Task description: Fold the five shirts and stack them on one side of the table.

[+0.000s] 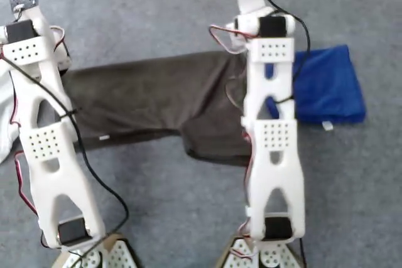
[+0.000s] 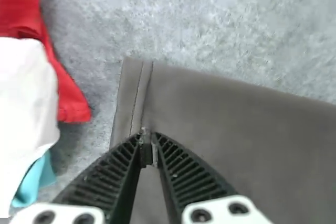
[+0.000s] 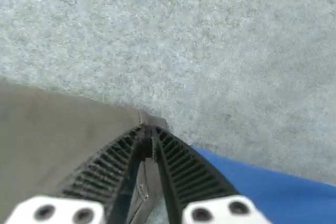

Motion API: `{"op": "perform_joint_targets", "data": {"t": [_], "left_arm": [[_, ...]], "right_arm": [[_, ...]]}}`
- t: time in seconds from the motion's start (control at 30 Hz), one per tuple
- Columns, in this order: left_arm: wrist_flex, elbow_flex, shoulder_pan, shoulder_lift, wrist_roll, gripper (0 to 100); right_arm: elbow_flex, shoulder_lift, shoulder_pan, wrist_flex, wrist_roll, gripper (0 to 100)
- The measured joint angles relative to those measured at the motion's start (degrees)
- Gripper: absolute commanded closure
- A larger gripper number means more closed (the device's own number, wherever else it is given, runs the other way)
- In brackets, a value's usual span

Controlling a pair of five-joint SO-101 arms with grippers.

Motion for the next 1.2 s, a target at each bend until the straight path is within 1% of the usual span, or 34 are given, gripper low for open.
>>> {"op": "perform_joint_targets", "data": {"t": [0.13, 0.23, 0.33, 0.4, 0.43, 0.5, 0.57, 0.67, 0.77, 0.83, 0.9, 0.97, 1.1, 1.2], "left_arm": [[0.00, 4.66, 0.97, -0.70, -0.62, 97], [0.00, 12.31, 1.14, -6.33, -2.02, 97], [-0.09, 25.05, 1.05, -16.97, -3.69, 97], [-0.35, 36.48, 0.44, -25.41, -3.69, 97], [-2.20, 42.90, 0.09, -29.71, -3.69, 97], [-6.95, 55.47, -0.18, -38.95, -3.96, 97], [-13.45, 68.75, 0.35, -48.79, -5.45, 97], [-26.29, 89.23, 1.76, -62.24, -7.03, 97], [-41.05, 108.04, 1.49, -67.43, -7.47, 97], [-47.65, 115.87, 1.76, -67.34, -7.65, 97], [-48.35, 116.75, 1.67, -66.11, -7.82, 97], [-47.30, 116.22, 1.41, -64.00, -8.00, 97], [-45.80, 112.44, 0.35, -57.85, -8.00, 97], [-45.45, 109.80, -0.62, -54.86, -7.91, 97]], "right_arm": [[0.00, 1.85, -2.29, -0.09, 0.00, 98.4], [0.00, 0.70, -3.96, 3.69, 0.00, 98.4], [0.00, -3.60, -5.80, 10.02, 0.00, 98.4], [0.26, -6.68, -7.38, 11.69, 0.00, 98.4], [1.05, -8.18, -7.91, 12.04, 0.00, 98.4], [3.43, -11.08, -8.70, 12.40, 0.00, 98.4], [8.26, -15.21, -9.85, 12.57, 0.00, 98.4], [19.69, -23.47, -12.13, 12.66, 0.26, 98.4], [35.25, -33.93, -14.59, 12.66, 4.57, 98.4], [46.95, -41.32, -16.09, 12.66, 8.97, 98.4], [58.90, -48.44, -16.88, 12.66, 12.48, 98.4], [70.33, -54.95, -16.88, 11.87, 14.77, 98.4], [90.64, -66.99, -16.97, 9.05, 18.90, 98.3], [104.18, -75.34, -17.49, 5.71, 24.70, 98.3]]}}
